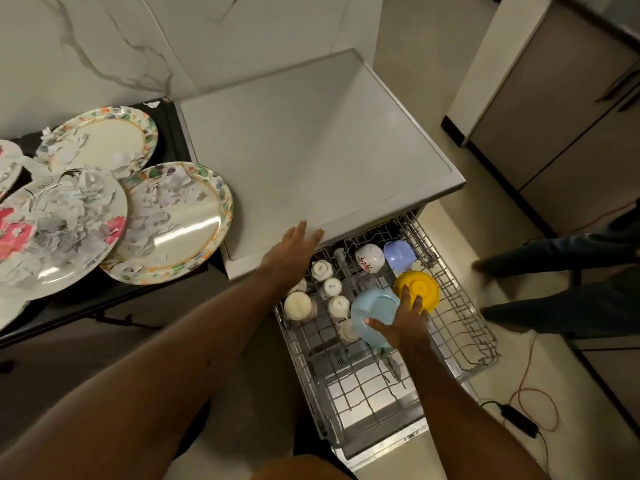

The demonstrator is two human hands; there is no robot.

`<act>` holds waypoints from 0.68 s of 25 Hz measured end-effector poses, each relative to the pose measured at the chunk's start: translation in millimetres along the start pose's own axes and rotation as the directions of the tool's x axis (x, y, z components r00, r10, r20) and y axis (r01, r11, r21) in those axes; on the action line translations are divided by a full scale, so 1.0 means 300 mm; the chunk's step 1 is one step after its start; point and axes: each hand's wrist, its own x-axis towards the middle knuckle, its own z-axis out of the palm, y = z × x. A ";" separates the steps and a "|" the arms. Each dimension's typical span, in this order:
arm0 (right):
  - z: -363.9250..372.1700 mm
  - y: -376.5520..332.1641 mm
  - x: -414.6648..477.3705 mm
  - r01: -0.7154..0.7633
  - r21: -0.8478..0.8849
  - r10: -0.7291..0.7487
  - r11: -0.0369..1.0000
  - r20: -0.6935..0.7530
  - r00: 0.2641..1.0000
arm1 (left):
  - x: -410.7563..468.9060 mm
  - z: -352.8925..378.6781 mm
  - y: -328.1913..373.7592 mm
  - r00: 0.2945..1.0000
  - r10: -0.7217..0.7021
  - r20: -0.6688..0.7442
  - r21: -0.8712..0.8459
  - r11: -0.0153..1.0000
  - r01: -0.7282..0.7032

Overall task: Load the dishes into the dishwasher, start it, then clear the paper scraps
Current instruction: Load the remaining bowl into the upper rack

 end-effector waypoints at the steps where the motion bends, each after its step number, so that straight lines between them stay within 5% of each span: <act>1: -0.003 0.005 -0.019 0.023 -0.023 -0.024 0.999 -0.020 1.000 | -0.057 0.045 0.005 0.999 0.015 -0.037 -0.007 1.000 -0.015; 11: 0.056 0.070 -0.360 0.269 -0.188 -0.305 0.945 -0.201 0.931 | -0.563 0.345 0.137 1.000 0.017 -0.021 -0.009 1.000 -0.017; 17: 0.002 0.177 -0.557 0.360 -0.236 -0.399 0.903 -0.146 0.905 | -0.753 0.424 0.267 1.000 -0.016 -0.027 -0.062 0.998 0.014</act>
